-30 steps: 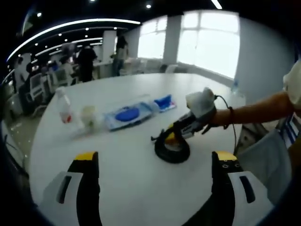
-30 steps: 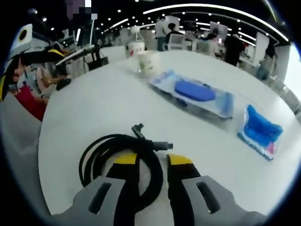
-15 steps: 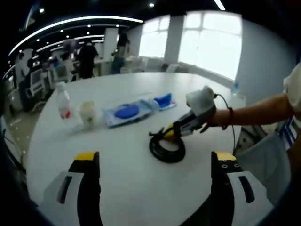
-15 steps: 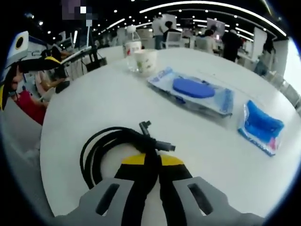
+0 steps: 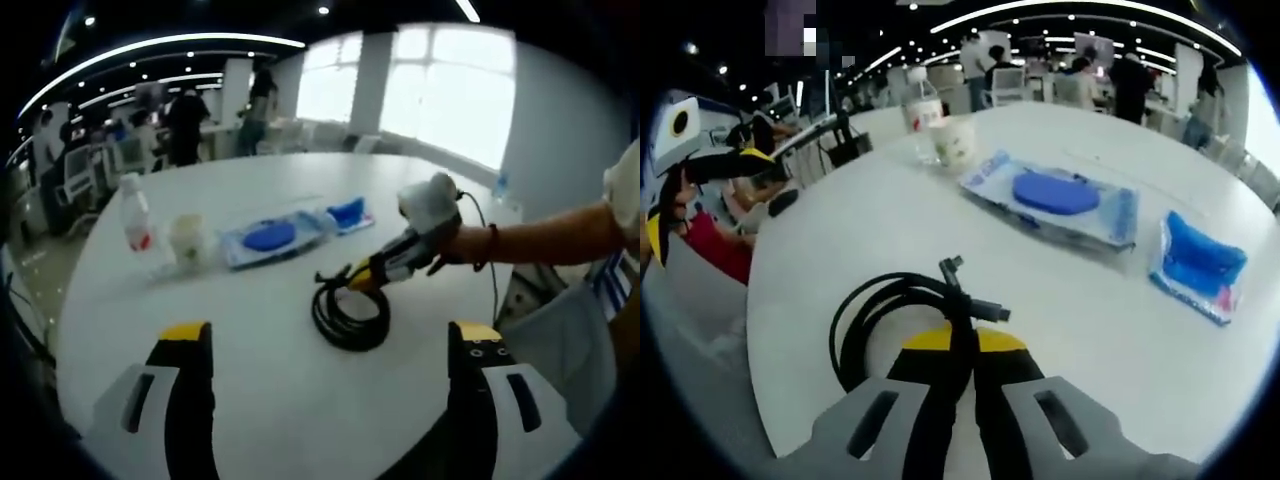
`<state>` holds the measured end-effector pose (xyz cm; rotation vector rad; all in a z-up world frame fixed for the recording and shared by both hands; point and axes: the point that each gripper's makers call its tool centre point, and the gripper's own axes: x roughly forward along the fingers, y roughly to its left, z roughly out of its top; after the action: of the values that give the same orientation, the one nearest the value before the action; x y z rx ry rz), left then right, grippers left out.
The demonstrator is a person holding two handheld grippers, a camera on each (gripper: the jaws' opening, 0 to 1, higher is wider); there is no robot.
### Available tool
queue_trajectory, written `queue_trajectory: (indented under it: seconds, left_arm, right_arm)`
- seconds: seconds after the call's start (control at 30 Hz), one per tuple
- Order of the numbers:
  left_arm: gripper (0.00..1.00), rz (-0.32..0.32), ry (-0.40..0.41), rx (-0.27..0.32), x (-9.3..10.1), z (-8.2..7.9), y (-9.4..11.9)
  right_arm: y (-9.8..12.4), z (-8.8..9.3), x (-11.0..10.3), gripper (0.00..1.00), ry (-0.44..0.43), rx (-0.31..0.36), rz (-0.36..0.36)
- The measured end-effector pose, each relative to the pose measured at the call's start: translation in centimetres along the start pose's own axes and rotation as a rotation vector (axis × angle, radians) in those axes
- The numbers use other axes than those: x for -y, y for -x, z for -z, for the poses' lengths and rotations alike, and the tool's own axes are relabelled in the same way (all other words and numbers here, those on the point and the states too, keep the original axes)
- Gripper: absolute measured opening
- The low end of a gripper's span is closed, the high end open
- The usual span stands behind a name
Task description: Arrange the tabletop items into an orderly group along one side of the table until the central work area is clear of visible clutter.
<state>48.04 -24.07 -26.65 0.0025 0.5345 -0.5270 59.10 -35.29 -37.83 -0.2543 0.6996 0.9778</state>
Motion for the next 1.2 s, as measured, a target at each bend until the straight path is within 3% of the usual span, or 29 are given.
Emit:
queue_trajectory:
  seconds: [0.47,0.87,1.2]
  left_arm:
    - [0.93,0.016,-0.023,-0.008,0.8,0.0,0.2]
    - [0.94,0.015,-0.055,0.008,1.0,-0.6,0.4]
    - [0.93,0.018,-0.058,0.004,1.0,-0.5,0.3]
  right_arm:
    - [2.6,-1.9,0.2,0.04,-0.005,0.034,-0.004]
    - [5.7,-3.2,3.1,0.04,-0.07,0.069,0.049]
    - [6.8,-3.4,5.1,0.04,-0.121,0.081,0.076]
